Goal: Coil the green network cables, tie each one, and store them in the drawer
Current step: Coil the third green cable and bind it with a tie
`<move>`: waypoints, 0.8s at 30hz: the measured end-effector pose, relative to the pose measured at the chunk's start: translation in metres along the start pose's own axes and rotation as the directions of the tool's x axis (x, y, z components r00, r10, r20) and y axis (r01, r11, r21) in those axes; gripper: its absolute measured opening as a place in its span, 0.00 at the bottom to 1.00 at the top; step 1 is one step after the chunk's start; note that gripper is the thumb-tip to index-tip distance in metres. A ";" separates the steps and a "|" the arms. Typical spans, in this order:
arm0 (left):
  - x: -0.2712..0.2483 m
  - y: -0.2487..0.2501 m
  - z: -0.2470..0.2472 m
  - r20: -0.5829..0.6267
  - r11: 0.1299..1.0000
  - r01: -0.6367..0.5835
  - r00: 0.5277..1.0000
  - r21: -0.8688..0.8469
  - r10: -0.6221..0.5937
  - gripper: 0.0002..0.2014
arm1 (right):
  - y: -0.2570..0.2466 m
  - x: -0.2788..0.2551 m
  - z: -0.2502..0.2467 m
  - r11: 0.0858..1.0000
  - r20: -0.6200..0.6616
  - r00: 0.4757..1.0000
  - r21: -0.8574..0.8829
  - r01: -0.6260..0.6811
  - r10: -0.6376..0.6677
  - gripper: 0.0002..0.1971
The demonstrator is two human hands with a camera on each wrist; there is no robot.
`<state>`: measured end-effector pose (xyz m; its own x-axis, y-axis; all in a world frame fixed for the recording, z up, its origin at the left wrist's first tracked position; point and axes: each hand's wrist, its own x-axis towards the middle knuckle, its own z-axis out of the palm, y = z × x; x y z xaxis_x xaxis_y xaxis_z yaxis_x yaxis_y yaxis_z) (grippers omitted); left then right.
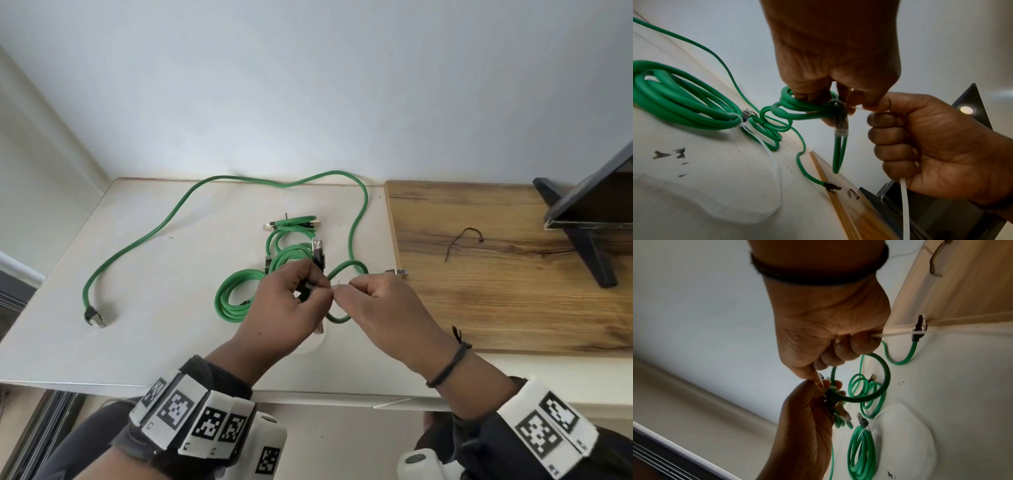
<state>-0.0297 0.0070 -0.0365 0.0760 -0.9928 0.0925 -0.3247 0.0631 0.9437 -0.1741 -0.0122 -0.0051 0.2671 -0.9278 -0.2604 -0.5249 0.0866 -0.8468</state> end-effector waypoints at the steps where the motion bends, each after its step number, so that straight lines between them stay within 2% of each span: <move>1: 0.000 -0.002 0.000 0.004 1.000 -0.005 1.000 -0.010 0.005 0.03 | -0.001 -0.001 0.000 1.000 -0.007 1.000 0.020 0.016 -0.016 0.24; 11: 0.000 -0.006 0.000 0.018 0.959 -0.049 0.998 -0.281 0.056 0.02 | -0.013 -0.011 0.005 0.981 -0.031 0.995 0.168 0.096 -0.092 0.24; 19: -0.001 -0.012 0.002 0.024 0.945 -0.098 0.994 -0.313 0.111 0.04 | -0.014 -0.018 0.008 0.958 -0.051 0.991 0.253 0.134 -0.125 0.27; 21: -0.001 -0.012 0.002 0.020 0.950 -0.131 0.989 -0.285 0.143 0.05 | -0.014 -0.019 0.007 0.960 -0.047 0.985 0.222 0.170 -0.164 0.27; 24: 0.000 -0.008 -0.003 0.009 0.945 -0.102 0.994 -0.312 0.111 0.04 | -0.012 -0.015 0.001 0.955 -0.059 0.969 0.165 0.245 -0.238 0.24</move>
<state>-0.0246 0.0073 -0.0429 0.0311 -0.9806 0.1936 -0.0204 0.1930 0.9810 -0.1704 0.0008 0.0084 0.3363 -0.9415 -0.0231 -0.3027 -0.0848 -0.9493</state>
